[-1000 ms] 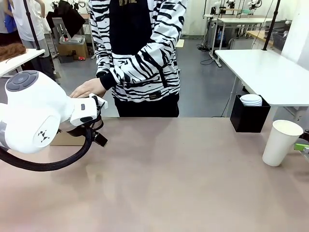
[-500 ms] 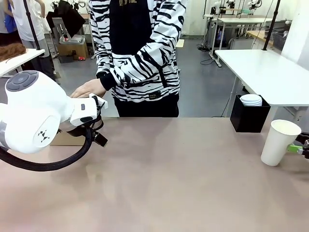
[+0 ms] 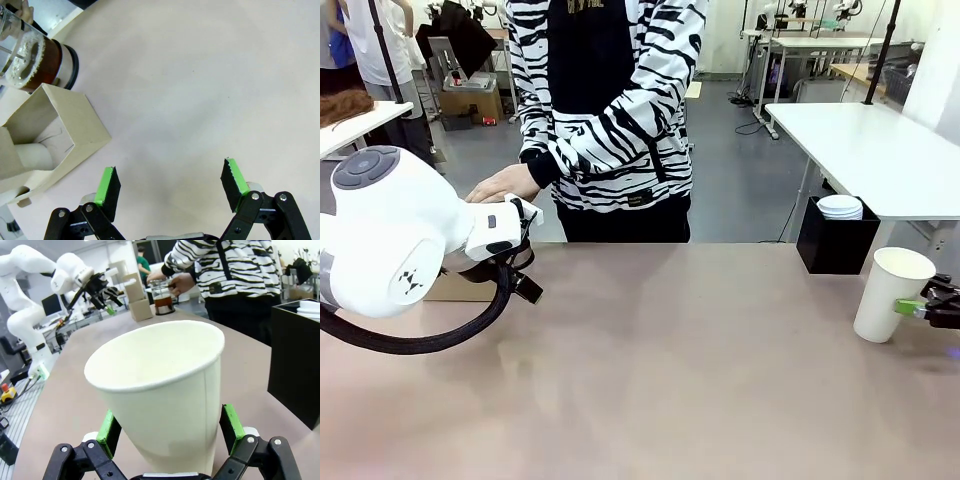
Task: Pour a drink into a cup and package it in a carrier.
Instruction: Pick up the 600 ml Paper Cup and place it in the middle top area of the table.
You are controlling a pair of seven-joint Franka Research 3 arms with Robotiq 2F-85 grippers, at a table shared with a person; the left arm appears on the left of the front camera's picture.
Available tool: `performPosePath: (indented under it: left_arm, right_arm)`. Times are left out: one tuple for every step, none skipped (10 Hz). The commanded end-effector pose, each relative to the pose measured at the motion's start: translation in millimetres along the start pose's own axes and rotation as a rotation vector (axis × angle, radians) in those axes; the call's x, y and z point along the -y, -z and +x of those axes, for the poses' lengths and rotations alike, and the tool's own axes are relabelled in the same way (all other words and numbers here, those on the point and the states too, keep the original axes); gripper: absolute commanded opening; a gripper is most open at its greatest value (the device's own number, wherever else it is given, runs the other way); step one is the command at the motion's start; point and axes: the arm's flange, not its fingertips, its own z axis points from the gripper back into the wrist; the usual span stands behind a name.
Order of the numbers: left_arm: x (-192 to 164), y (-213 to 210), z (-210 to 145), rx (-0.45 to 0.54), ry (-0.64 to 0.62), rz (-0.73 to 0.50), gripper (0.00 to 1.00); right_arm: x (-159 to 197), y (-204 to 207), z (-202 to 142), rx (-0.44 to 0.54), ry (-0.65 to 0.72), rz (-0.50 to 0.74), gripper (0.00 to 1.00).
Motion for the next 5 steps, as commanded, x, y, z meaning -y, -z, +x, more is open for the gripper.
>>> performPosePath:
  left_arm:
    - [-0.2,-0.2,-0.2,0.001,0.0,-0.001,1.0]
    - [-0.2,-0.2,-0.2,0.001,0.0,-0.001,1.0]
    - [-0.2,-0.2,-0.2,0.001,0.0,-0.001,1.0]
    - [-0.2,-0.2,-0.2,0.001,0.0,-0.001,1.0]
    - [-0.2,-0.2,-0.2,0.001,0.0,-0.001,1.0]
  right_arm:
    - [3.5,12.5,1.7,0.015,-0.013,0.001,1.0]
    - [3.1,16.9,1.0,0.015,-0.013,0.011,1.0]
    - [2.6,20.0,0.8,0.025,-0.01,0.018,1.0]
    - [2.1,20.3,-0.5,0.034,-0.021,0.014,1.0]
    - [3.2,15.3,-0.5,0.048,-0.007,-0.01,0.8]
